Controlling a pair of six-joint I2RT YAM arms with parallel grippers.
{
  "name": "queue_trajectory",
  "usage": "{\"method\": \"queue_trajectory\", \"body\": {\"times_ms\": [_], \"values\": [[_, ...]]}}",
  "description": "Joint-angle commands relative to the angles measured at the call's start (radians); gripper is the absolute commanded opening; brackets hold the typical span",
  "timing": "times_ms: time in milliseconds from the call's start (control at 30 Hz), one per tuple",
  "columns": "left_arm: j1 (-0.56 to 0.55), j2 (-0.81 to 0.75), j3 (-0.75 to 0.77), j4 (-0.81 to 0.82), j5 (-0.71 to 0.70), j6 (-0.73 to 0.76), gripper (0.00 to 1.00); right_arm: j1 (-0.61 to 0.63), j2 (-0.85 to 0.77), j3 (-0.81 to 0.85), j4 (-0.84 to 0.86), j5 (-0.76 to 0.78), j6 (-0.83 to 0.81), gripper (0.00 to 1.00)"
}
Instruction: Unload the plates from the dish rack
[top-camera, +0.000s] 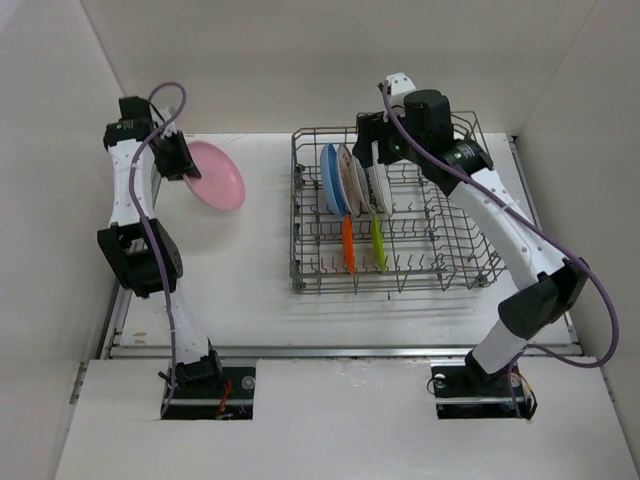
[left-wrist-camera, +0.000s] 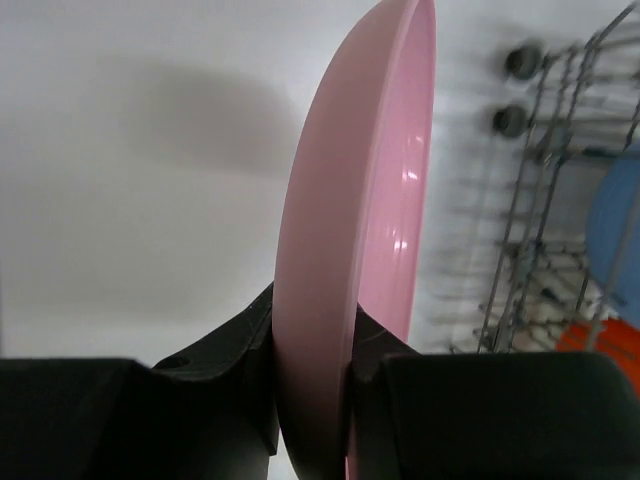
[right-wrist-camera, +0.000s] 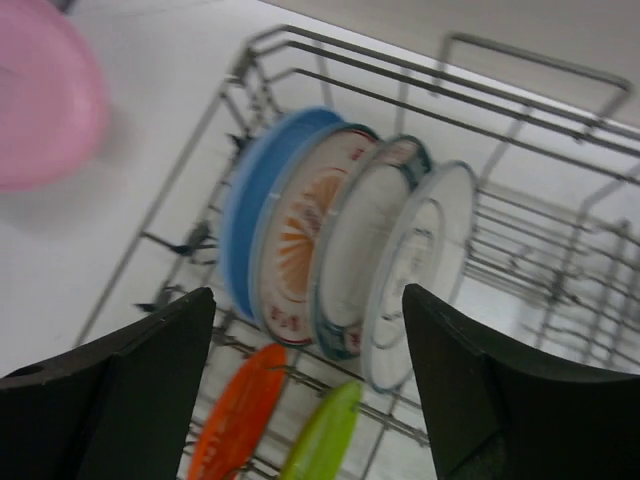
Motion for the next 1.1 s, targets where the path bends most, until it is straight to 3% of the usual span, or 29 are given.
{"method": "queue_trajectory", "body": {"times_ms": [0,100,300,367,400,467,700,933,1067], "values": [[0.006,0.016,-0.131,0.034,0.303,0.093,0.00,0.020,0.023,0.077,0.094,-0.179,-0.014,0.80],[0.035,0.044,-0.219,0.108,0.337,0.108,0.00,0.020,0.043,0.077,0.084,-0.179,0.008,0.73],[0.118,0.179,-0.228,0.151,0.470,0.032,0.01,0.039,0.044,0.004,0.026,-0.169,0.017,0.51],[0.118,0.223,-0.210,0.151,0.470,0.045,0.12,0.049,0.043,-0.021,-0.001,-0.160,0.017,0.51],[0.118,0.232,-0.210,0.141,0.470,0.055,0.12,0.049,0.031,-0.035,-0.017,-0.160,0.017,0.51],[0.118,0.246,-0.210,0.131,0.446,0.065,0.20,0.069,0.014,-0.090,-0.040,-0.160,0.017,0.58],[0.118,0.309,-0.189,0.081,0.346,0.075,0.25,0.089,-0.142,-0.260,-0.081,-0.113,0.066,0.73],[0.118,0.352,-0.141,0.055,0.288,0.075,0.35,0.089,-0.222,-0.372,-0.196,0.025,0.169,0.76],[0.118,0.361,-0.121,0.055,0.288,0.062,0.50,0.089,-0.184,-0.437,-0.206,-0.062,0.178,0.72]]}}
